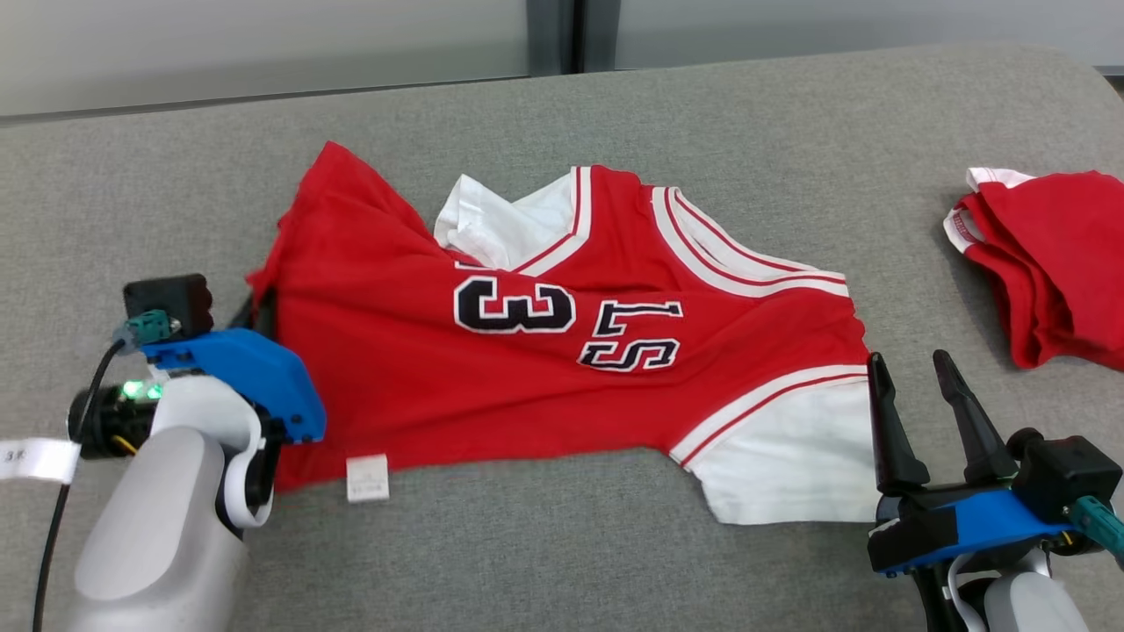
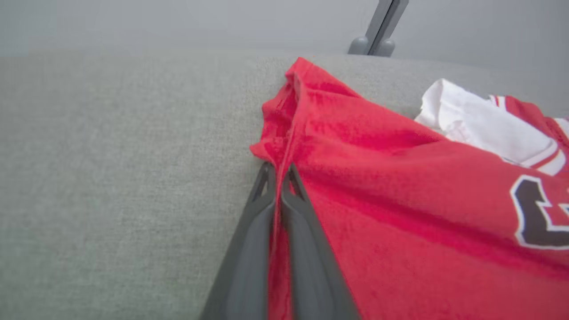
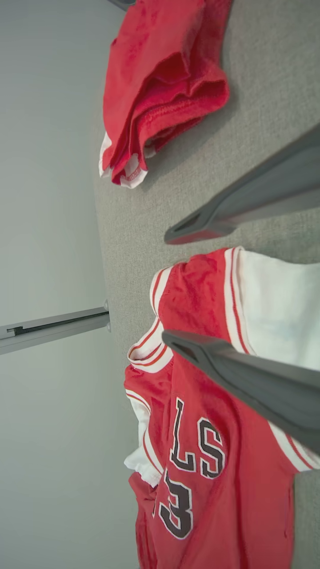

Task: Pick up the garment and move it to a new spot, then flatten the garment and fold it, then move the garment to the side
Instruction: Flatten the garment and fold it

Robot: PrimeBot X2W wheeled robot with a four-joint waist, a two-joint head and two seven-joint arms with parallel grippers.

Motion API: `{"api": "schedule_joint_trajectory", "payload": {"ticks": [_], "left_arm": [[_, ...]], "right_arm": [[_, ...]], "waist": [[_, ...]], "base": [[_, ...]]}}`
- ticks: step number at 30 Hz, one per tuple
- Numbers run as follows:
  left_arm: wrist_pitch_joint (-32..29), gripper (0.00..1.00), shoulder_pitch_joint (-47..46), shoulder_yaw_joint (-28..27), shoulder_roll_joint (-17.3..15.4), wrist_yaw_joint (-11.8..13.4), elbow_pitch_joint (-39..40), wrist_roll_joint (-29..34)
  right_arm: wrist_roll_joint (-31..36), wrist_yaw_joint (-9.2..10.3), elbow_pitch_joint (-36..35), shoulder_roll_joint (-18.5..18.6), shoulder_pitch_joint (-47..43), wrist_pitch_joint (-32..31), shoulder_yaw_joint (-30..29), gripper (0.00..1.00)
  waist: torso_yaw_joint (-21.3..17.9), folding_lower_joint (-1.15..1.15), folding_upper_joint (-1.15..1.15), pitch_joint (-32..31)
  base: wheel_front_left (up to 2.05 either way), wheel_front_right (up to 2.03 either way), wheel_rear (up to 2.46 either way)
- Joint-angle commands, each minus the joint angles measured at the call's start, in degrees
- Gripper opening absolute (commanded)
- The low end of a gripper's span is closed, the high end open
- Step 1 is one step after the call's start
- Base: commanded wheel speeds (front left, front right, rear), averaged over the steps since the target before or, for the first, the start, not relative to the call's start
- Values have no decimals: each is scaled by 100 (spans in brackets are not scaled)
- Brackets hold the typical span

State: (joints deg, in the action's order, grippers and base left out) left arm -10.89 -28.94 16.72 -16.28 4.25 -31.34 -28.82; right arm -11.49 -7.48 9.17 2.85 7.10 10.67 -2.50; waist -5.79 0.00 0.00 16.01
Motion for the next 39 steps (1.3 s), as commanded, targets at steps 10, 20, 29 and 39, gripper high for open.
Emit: {"api": "schedule_joint_trajectory", "payload": {"ticks": [10,20,29,39], "left_arm": [[1693,90,-398,-33,-59,-218,-528,308],[2564,100,-12,-298,107,-651,-852,19],[2606,100,1563,-1162,524,-687,858,460],[2608,100,2497,-1316,758,-753,1187,853]], "right_arm": [[21,-3,60,8,108,-18,64,100],[88,-3,64,8,-105,-121,-32,100],[242,-3,-170,8,-375,-414,-191,100],[451,-3,-270,9,-644,-546,-62,100]], "waist": [[64,0,0,-71],[49,0,0,-588],[239,0,0,-1124],[451,0,0,-1373]], "base": [[0,0,0],[0,0,0],[0,0,0],[0,0,0]]}}
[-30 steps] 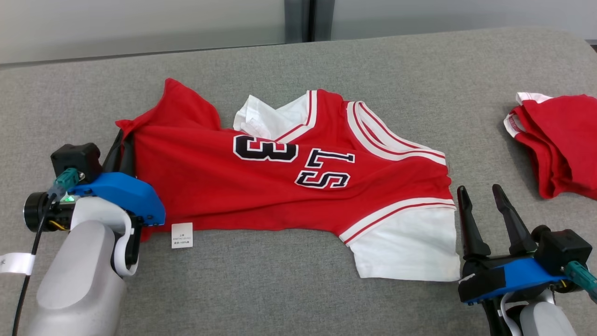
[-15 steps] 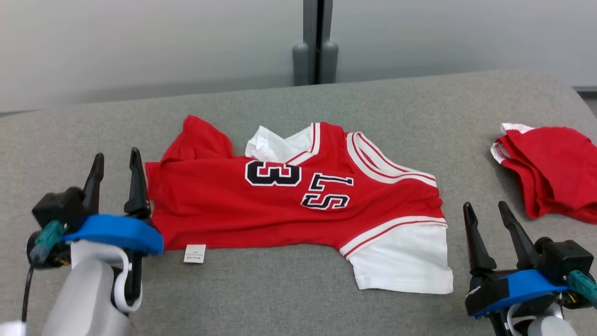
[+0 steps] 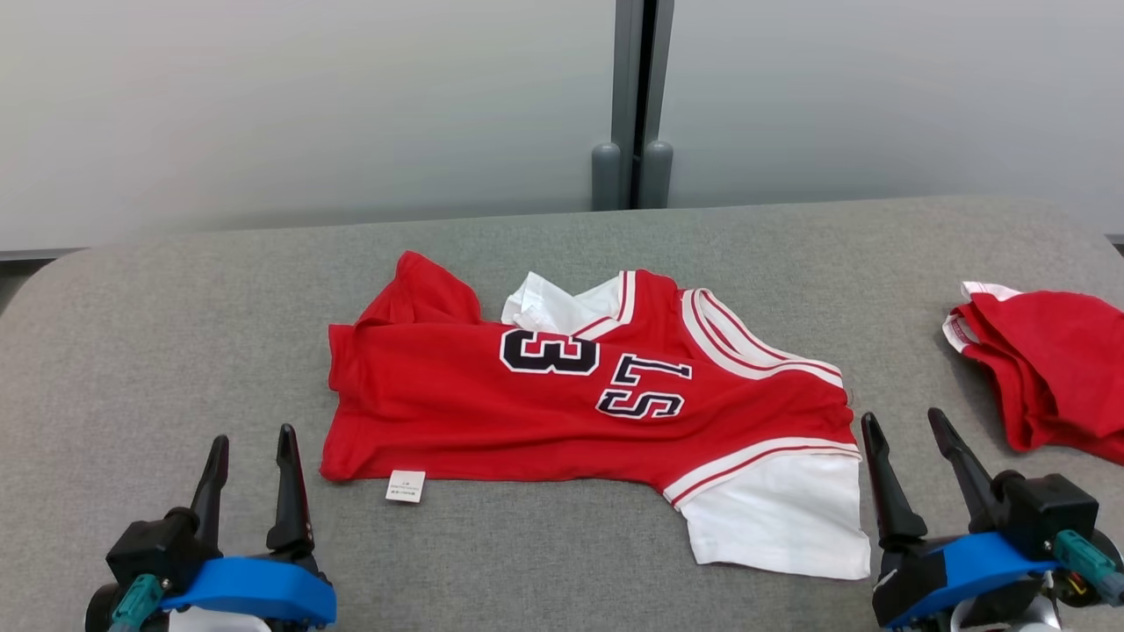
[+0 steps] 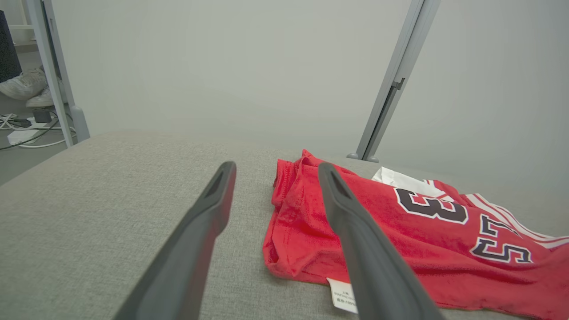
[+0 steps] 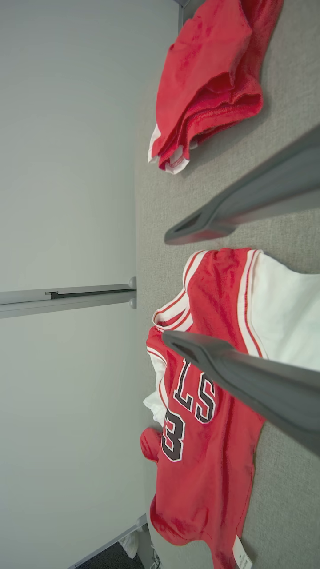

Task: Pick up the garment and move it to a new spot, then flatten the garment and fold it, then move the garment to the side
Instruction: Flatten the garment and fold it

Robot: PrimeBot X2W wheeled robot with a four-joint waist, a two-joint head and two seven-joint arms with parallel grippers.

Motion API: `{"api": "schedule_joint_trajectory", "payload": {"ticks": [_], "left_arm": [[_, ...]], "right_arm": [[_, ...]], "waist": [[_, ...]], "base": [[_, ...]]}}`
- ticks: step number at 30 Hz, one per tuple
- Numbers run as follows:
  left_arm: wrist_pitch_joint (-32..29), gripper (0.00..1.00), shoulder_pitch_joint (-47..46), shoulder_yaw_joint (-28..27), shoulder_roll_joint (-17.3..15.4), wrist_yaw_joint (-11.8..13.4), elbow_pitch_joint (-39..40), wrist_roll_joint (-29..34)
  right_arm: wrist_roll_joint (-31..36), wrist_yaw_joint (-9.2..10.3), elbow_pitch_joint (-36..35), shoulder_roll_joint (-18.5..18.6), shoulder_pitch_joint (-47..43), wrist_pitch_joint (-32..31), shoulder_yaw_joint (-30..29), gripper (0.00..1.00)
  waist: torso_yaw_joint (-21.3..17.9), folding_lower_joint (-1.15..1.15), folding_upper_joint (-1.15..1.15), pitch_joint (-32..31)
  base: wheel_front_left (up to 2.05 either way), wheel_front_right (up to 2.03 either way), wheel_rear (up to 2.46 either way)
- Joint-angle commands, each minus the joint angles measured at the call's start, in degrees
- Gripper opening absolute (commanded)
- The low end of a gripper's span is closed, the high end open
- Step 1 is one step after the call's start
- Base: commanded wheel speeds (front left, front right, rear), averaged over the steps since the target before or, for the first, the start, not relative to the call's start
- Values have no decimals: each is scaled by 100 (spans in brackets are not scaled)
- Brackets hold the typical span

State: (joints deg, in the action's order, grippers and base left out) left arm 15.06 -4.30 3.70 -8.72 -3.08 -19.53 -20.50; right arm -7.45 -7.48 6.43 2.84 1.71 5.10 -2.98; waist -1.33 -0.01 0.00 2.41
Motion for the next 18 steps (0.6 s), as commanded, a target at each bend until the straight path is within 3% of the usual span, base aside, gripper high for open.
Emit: {"api": "schedule_joint_trajectory", "payload": {"ticks": [1,18], "left_arm": [[13,100,60,-17,12,-16,-29,27],[-254,100,53,92,-92,-2,-225,-76]], "right_arm": [[50,-3,19,10,-132,18,-16,100],[-115,-3,110,9,-306,-7,18,100]], "waist": [[18,1,0,-42],[-41,1,0,-165]], "base": [[0,0,0],[0,0,0]]}}
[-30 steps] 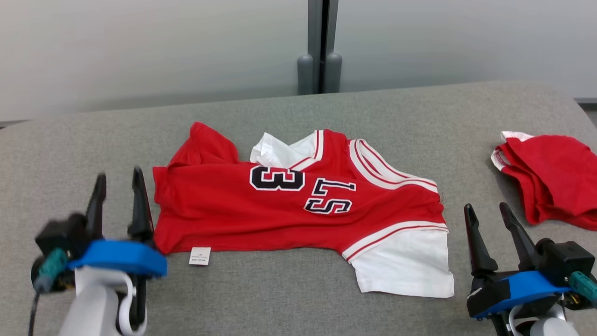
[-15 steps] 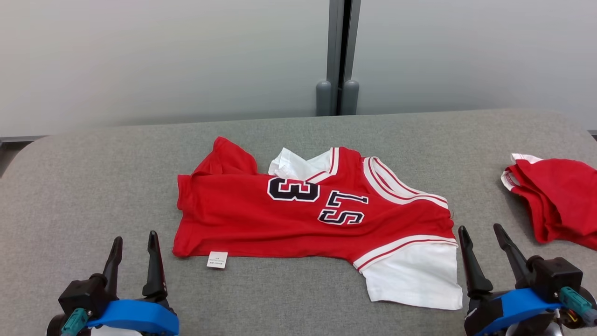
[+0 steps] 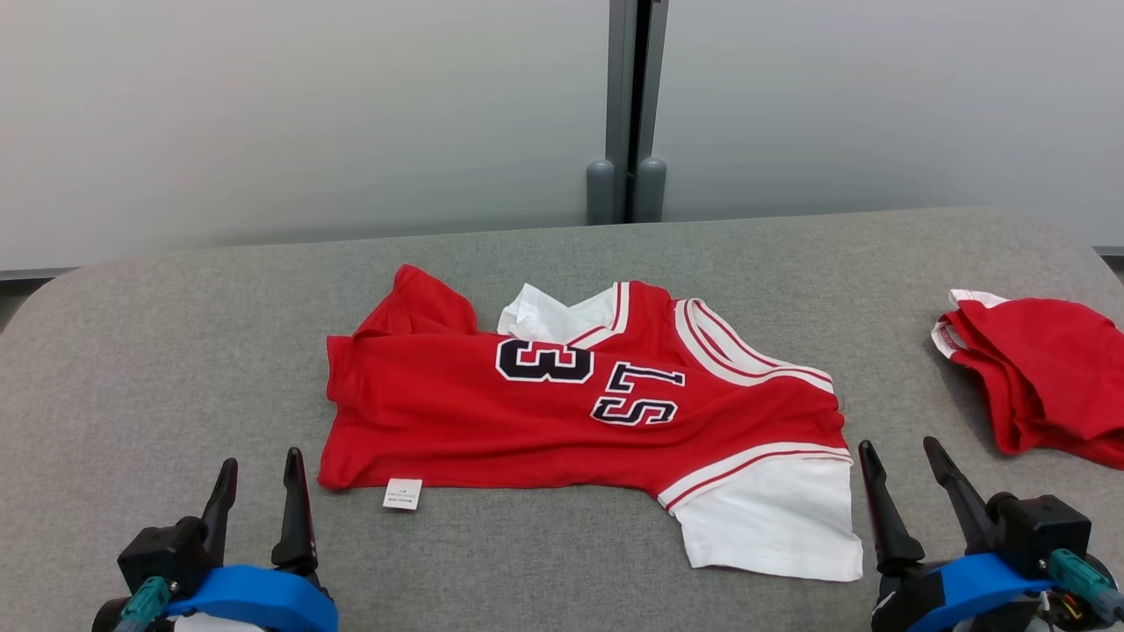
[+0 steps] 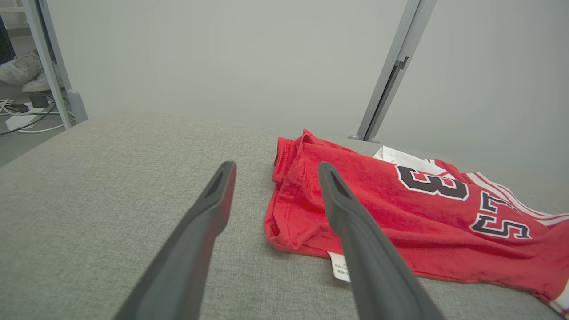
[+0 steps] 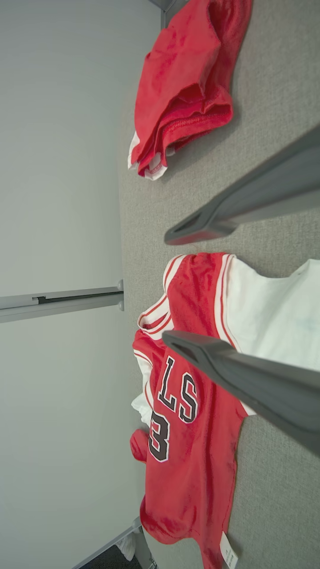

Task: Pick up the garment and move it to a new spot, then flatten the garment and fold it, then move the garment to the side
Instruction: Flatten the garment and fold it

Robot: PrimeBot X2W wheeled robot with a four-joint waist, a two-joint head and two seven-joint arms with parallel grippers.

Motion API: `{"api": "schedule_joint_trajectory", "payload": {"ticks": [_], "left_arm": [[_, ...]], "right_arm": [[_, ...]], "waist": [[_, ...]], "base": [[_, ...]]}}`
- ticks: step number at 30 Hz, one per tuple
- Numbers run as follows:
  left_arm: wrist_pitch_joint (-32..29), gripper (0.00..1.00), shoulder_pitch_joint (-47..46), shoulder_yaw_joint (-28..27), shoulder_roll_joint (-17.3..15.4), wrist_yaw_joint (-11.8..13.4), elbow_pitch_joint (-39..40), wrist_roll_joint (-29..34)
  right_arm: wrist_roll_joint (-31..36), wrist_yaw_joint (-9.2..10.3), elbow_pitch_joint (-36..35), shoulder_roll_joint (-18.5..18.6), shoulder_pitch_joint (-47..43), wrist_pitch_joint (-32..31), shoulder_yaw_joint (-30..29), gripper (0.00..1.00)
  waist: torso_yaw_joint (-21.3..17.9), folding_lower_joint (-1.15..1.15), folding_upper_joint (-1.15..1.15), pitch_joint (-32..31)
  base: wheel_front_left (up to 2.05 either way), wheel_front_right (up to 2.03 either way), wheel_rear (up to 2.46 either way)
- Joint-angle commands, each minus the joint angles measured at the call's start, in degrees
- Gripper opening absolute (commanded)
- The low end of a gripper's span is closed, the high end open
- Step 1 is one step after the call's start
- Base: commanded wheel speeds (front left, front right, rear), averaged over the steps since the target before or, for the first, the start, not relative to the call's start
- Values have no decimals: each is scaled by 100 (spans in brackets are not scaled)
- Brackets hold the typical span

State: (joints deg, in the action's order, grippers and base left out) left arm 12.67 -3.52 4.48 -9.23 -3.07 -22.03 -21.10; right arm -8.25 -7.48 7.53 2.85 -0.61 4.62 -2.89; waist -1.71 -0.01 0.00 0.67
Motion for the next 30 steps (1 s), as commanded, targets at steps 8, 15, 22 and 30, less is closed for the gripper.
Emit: {"api": "schedule_joint_trajectory", "payload": {"ticks": [8,15,22,30], "left_arm": [[-71,100,-63,85,-84,25,60,-13],[-593,100,-423,330,-139,-66,-358,26],[-904,100,-1060,310,-114,40,-1407,-40],[-956,95,-1526,216,-103,82,-2185,-218]], "right_arm": [[-60,-3,1,8,-14,61,11,100],[-96,-3,-67,8,93,18,97,100],[-151,-3,-54,8,190,36,268,100],[-222,-3,77,7,270,-31,421,100]], "waist": [[-7,1,0,91],[9,1,0,289],[-118,1,0,562],[-304,1,0,859]], "base": [[0,0,0],[0,0,0],[0,0,0],[0,0,0]]}}
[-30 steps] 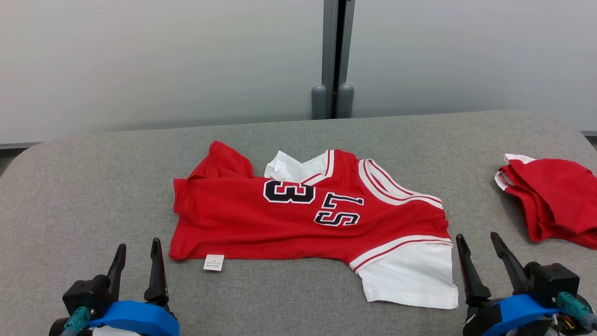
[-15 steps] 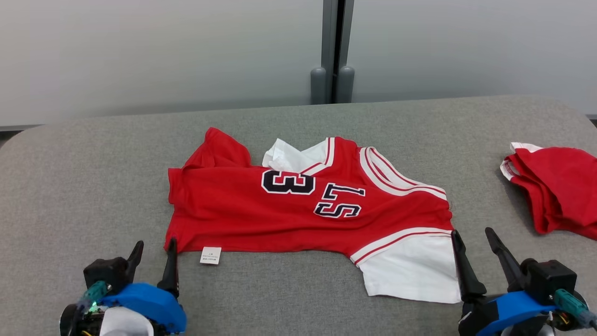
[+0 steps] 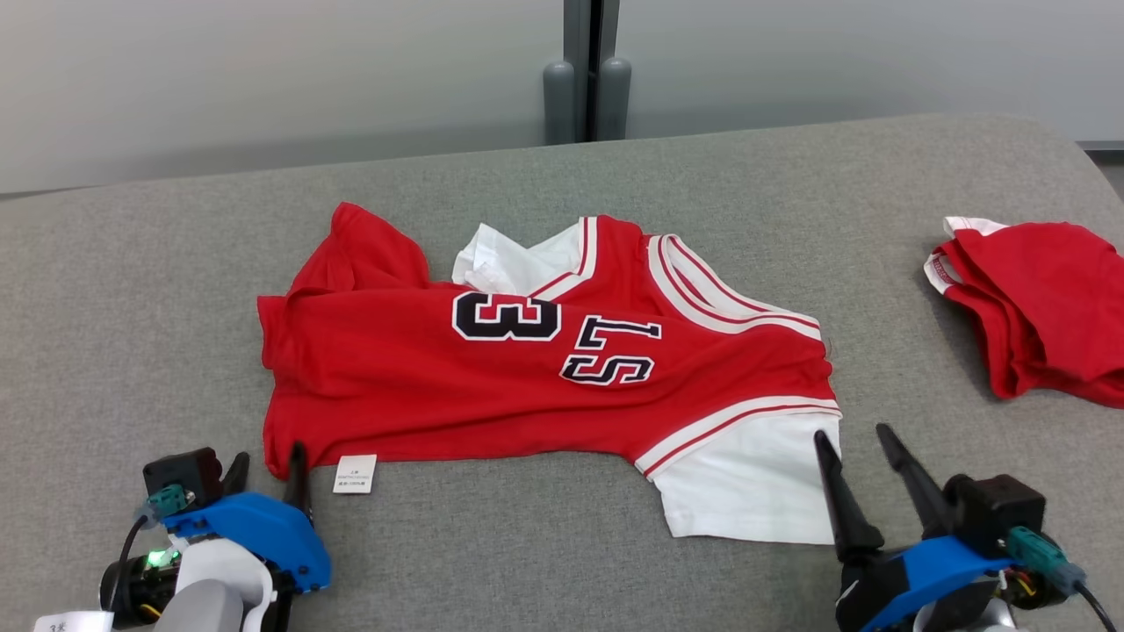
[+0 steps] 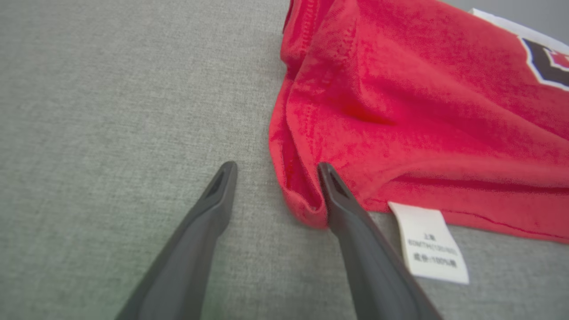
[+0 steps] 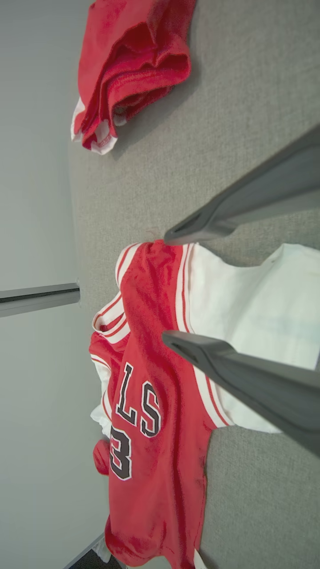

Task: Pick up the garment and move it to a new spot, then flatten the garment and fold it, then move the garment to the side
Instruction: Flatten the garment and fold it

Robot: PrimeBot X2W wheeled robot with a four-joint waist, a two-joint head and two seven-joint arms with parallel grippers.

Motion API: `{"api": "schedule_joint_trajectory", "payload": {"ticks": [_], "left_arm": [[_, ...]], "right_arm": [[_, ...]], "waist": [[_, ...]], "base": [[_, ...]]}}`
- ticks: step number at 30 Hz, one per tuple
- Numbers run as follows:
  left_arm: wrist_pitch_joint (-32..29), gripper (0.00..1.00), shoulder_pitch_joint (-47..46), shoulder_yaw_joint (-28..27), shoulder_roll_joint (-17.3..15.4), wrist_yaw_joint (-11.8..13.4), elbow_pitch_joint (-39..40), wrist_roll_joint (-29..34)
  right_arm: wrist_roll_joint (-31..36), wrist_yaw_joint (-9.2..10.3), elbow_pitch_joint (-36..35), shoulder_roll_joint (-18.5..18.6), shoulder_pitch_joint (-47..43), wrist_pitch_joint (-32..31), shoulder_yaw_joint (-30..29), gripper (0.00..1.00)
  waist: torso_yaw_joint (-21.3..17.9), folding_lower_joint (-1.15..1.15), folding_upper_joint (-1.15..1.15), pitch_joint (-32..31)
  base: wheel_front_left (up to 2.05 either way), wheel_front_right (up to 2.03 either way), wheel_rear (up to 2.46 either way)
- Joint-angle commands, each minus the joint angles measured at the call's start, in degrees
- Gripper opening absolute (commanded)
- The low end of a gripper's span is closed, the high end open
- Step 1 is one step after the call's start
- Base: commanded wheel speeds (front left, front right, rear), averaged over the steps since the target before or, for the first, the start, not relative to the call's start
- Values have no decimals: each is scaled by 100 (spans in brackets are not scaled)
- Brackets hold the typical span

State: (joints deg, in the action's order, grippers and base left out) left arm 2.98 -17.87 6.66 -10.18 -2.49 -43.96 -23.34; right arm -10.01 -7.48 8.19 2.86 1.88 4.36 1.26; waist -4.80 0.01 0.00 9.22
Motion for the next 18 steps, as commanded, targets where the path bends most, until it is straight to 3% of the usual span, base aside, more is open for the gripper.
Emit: {"api": "schedule_joint_trajectory", "payload": {"ticks": [1,2,9,18], "left_arm": [[41,9,-133,-2,-10,14,-52,3],[25,0,-158,15,0,-13,-128,-15],[172,0,-305,83,74,-151,-443,-94],[393,0,-366,198,128,-249,-686,-127]], "right_arm": [[-70,-3,64,7,-5,-102,26,100],[-103,-3,133,7,-65,-269,66,100],[-288,-3,197,8,-318,-878,220,100],[-49,-3,609,6,-298,-1147,-194,100]], "waist": [[-2,-1,0,30],[-5,-1,0,60],[50,-1,0,137],[138,-1,0,157]], "base": [[0,0,0],[0,0,0],[0,0,0],[0,0,0]]}}
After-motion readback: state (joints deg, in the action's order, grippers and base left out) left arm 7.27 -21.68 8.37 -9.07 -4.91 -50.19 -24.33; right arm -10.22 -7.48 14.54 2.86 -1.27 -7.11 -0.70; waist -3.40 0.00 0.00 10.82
